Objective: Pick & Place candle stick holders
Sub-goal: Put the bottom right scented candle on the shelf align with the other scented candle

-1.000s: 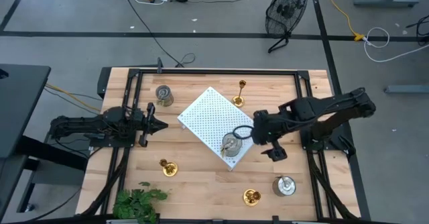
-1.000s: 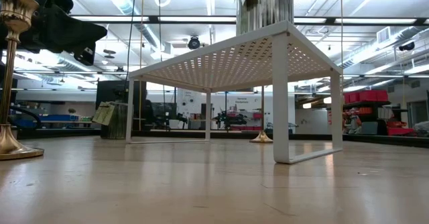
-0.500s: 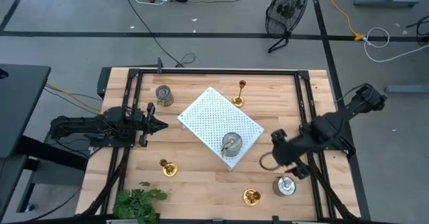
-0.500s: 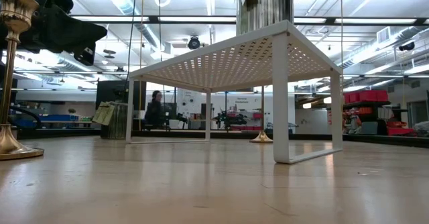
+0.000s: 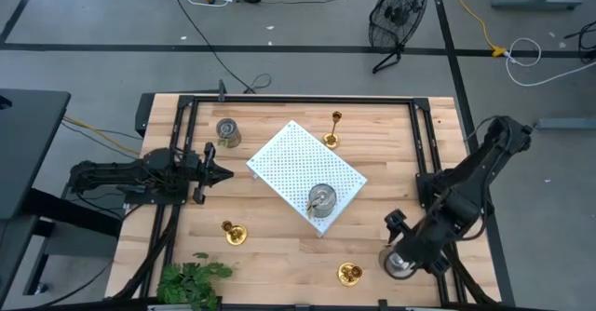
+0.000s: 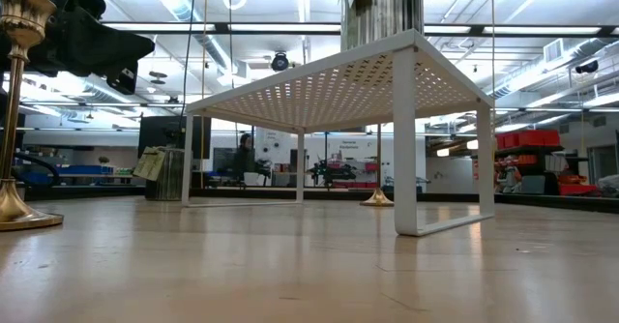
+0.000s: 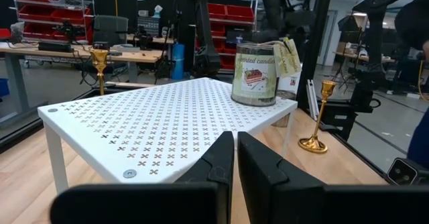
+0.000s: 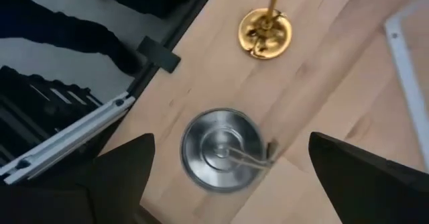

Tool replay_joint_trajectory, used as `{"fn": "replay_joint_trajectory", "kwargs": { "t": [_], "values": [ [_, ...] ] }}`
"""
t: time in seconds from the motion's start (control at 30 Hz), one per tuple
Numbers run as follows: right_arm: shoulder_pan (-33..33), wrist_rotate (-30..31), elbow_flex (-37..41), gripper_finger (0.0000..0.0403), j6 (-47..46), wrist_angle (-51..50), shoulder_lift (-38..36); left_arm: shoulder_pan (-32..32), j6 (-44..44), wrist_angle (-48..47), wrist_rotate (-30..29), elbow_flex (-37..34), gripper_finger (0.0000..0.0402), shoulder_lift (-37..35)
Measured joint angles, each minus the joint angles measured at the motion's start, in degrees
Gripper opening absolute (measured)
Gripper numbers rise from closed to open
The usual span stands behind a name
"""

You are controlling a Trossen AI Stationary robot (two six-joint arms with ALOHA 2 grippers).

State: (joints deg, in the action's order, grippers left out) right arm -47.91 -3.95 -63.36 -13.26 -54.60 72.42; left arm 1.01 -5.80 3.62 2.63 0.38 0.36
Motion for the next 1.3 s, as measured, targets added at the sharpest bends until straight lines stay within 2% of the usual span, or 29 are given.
{"fn": "replay_joint_trajectory", "kwargs": {
  "t": [0.37,0.57,0.8,1.03,1.3],
  "values": [
    [-0.91,1.84,6.74,0.0398,-6.84,2.17,0.22,0.00,-0.01,0.00,0.00,0.00,0.0025,-0.01],
    [-0.95,-1.72,9.69,0.0398,-14.11,2.10,0.22,0.00,0.00,0.00,0.00,0.00,0.0025,0.00],
    [-0.63,-2.12,9.48,0.0398,-17.79,1.60,2.36,0.01,0.00,0.00,0.00,0.02,0.0025,0.00],
    [-0.51,-0.18,4.79,0.0398,-19.16,-0.70,5.65,0.01,-0.01,-0.02,0.00,0.02,0.0025,0.00],
    [-0.60,-0.11,5.09,0.0398,-20.49,1.01,6.63,0.01,-0.01,0.00,0.00,0.02,0.0025,-0.02]
  ]
}}
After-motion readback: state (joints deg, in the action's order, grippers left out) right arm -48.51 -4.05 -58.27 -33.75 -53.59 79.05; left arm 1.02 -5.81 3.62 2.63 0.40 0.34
